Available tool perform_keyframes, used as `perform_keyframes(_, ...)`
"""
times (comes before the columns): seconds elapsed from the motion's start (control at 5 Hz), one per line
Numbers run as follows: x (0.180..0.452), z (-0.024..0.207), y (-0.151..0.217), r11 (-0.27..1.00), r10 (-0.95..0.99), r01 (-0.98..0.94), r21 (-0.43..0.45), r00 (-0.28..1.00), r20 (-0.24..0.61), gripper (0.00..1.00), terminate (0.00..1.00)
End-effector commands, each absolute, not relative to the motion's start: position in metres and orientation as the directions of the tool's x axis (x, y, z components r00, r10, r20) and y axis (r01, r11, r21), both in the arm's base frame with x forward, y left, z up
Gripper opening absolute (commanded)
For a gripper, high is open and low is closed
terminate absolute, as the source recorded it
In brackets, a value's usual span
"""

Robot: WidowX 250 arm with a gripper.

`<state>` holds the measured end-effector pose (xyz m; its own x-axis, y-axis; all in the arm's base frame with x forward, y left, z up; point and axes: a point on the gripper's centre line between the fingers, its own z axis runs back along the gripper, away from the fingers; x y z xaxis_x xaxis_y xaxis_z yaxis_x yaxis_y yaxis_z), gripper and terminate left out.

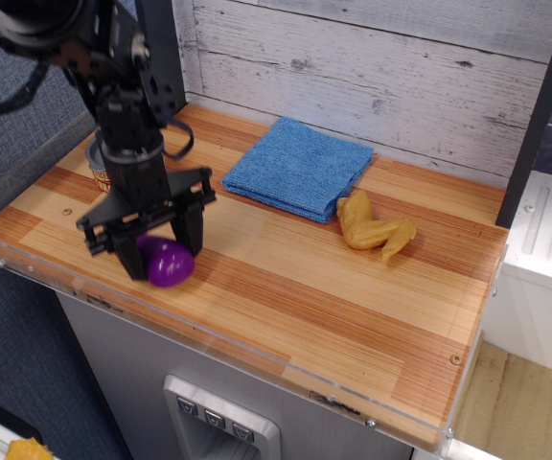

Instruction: Place eggplant on top of blue towel

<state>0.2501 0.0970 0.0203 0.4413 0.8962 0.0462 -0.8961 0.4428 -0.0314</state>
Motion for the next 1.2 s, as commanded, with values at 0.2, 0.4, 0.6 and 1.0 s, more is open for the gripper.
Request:
perform_keyframes(0.2,0.316,0.085,0.085,0.384,0.916,-0.901,-0.203,0.344,0.207,0.0,0.0)
perform_keyframes(0.4,0.341,0.089,0.084,0.295,0.951,-0.915,-0.274,0.255,0.173,0.0,0.0)
perform_keyframes(0.6,0.365,0.087,0.08,0.29,0.949,-0.919,-0.267,0.242,0.2,0.0,0.0)
perform_keyframes(1.0,0.392,0.073,0.064,0.315,0.944,-0.915,-0.253,0.273,0.186,0.0,0.0)
